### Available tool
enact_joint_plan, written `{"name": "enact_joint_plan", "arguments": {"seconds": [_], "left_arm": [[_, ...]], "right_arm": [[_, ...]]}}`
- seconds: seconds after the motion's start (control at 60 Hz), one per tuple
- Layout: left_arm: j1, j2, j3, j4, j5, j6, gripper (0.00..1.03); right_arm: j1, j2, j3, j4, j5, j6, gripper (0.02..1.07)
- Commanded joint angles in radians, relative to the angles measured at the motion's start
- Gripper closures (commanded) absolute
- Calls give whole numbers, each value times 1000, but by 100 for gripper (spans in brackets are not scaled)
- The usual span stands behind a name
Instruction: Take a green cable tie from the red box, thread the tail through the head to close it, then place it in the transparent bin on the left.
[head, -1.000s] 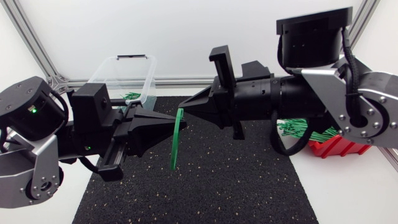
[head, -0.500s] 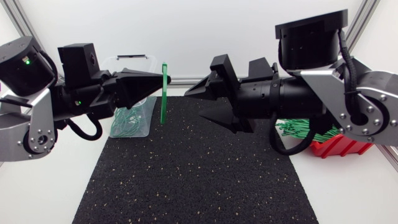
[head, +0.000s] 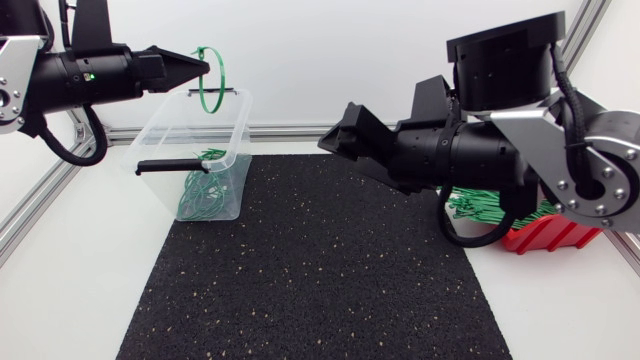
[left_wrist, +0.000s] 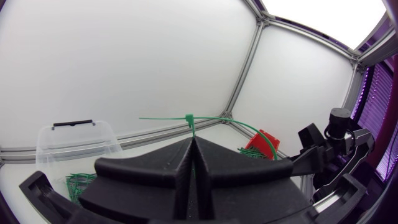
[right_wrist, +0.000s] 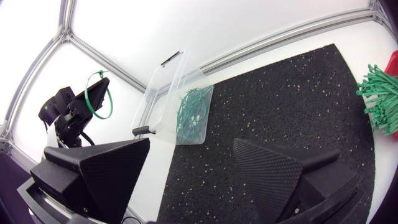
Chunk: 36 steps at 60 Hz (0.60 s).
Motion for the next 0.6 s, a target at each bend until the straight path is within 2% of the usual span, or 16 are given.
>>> {"name": "enact_joint_plan", "arguments": {"seconds": [0.0,0.033,0.05,0.083,0.15,0.183,0.467,0.583], "left_arm": [[13,60,79,-79,-71,133,100],[10,74,93,-106,-117,163,100],[6,89,107,-132,-175,202,100],[1,106,119,-145,-235,237,100],[6,142,144,-163,-275,265,100],[4,177,171,-194,-350,315,100],[-14,278,271,-264,-565,426,100],[6,344,348,-320,-593,438,99]], "right_arm": [[-2,-19,7,-26,42,-78,8],[-2,-19,2,-28,59,-94,8],[-2,-21,-1,-28,62,-100,8],[-2,-26,-7,-28,76,-114,8],[-2,-35,-16,-28,122,-157,8],[-3,-41,-21,-28,138,-177,8],[-28,-95,-68,-42,263,-324,8],[-20,-139,-77,-56,282,-345,8]]}}
